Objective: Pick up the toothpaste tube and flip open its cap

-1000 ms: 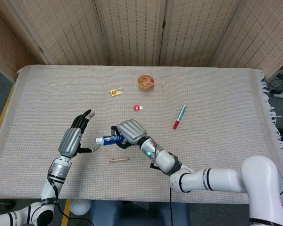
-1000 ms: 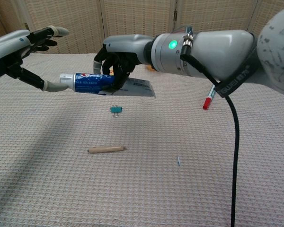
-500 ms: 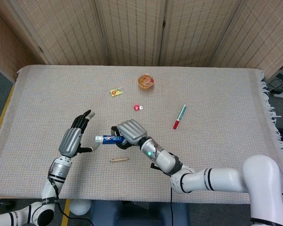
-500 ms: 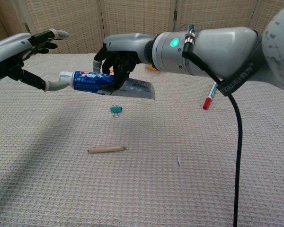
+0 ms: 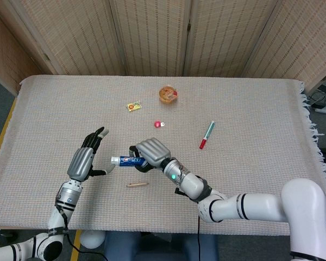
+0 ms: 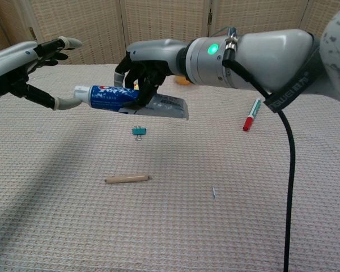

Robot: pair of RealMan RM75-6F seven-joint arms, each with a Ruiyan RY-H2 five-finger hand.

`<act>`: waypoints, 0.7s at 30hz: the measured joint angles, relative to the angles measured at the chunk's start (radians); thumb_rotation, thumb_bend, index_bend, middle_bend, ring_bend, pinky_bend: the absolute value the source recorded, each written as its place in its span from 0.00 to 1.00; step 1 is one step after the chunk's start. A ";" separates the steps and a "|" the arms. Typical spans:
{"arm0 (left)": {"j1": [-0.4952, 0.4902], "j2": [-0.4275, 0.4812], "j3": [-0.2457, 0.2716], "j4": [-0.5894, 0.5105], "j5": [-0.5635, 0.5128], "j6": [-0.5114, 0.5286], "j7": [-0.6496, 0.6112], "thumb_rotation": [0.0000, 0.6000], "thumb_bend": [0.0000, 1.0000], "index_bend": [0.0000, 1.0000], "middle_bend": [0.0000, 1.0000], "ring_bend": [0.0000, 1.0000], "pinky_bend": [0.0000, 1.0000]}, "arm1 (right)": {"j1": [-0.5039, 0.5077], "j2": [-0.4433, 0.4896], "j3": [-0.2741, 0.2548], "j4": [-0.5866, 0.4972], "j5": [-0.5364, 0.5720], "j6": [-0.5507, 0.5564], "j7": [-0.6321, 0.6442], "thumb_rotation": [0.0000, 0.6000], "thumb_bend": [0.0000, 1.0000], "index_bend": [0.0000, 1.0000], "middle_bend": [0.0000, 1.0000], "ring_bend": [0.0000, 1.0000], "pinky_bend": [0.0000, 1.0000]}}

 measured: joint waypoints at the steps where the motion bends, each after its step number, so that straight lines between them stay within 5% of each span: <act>1: 0.000 0.000 0.000 0.000 0.000 0.000 0.001 1.00 0.47 0.00 0.00 0.00 0.00 | 0.000 0.000 -0.001 0.000 0.001 -0.001 0.001 1.00 0.71 0.71 0.65 0.69 0.50; 21: -0.004 0.000 0.001 0.000 -0.004 -0.003 0.013 1.00 0.55 0.00 0.00 0.00 0.00 | 0.011 -0.001 -0.005 0.011 0.014 0.001 0.014 1.00 0.71 0.71 0.65 0.70 0.51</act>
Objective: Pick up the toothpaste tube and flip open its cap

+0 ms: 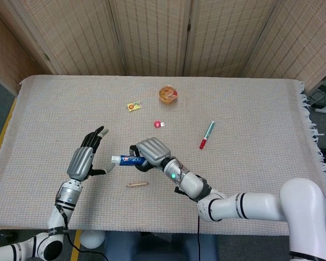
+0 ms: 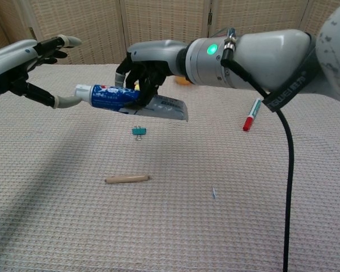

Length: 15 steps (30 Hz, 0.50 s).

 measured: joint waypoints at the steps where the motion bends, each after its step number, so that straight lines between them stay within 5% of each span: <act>1: 0.000 0.000 0.000 0.000 0.000 0.000 -0.001 1.00 0.57 0.00 0.00 0.00 0.00 | 0.000 0.000 0.000 0.001 0.000 0.001 0.000 1.00 0.71 0.71 0.65 0.70 0.51; 15: -0.002 0.003 0.004 0.004 0.003 -0.008 -0.014 1.00 0.75 0.00 0.00 0.00 0.00 | 0.007 -0.007 -0.003 0.007 0.005 -0.001 0.004 1.00 0.71 0.71 0.65 0.70 0.51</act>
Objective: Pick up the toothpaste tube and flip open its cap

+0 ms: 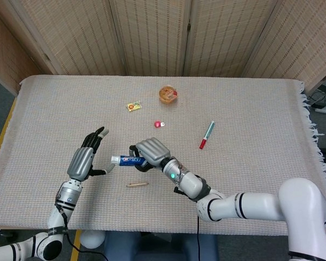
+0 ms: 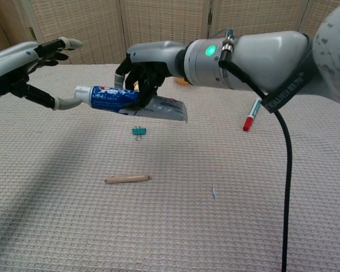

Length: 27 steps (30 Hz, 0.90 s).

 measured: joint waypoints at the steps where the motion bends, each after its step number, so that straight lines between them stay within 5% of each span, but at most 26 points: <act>1: 0.000 0.000 0.001 0.000 0.000 -0.001 -0.001 1.00 0.77 0.00 0.00 0.00 0.00 | 0.000 0.000 0.000 0.001 0.001 0.000 0.000 1.00 0.71 0.71 0.65 0.70 0.51; 27: 0.008 0.012 -0.001 -0.006 0.007 0.013 -0.017 1.00 0.86 0.00 0.00 0.00 0.00 | 0.006 0.016 -0.009 -0.011 0.025 0.001 -0.010 1.00 0.72 0.71 0.65 0.71 0.51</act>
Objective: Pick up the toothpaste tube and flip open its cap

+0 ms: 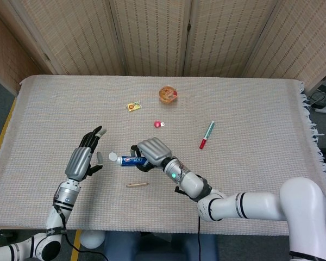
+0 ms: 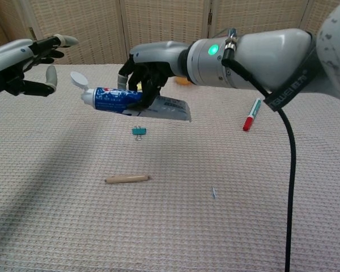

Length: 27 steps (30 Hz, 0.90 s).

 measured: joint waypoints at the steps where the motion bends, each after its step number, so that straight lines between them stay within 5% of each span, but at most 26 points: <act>1: 0.001 0.001 0.000 -0.002 0.001 0.001 -0.001 1.00 0.86 0.00 0.00 0.00 0.00 | 0.000 0.000 0.000 0.000 0.000 0.000 0.001 1.00 0.72 0.71 0.65 0.71 0.51; 17: -0.015 -0.010 0.003 -0.021 0.017 -0.012 -0.001 1.00 0.86 0.00 0.00 0.00 0.00 | 0.000 0.007 0.005 -0.018 -0.016 -0.013 0.028 1.00 0.72 0.71 0.65 0.71 0.51; 27: 0.017 0.064 0.007 -0.024 0.010 0.004 -0.013 1.00 0.85 0.00 0.00 0.00 0.00 | -0.037 0.083 -0.064 -0.030 -0.011 -0.008 -0.001 1.00 0.72 0.71 0.65 0.70 0.51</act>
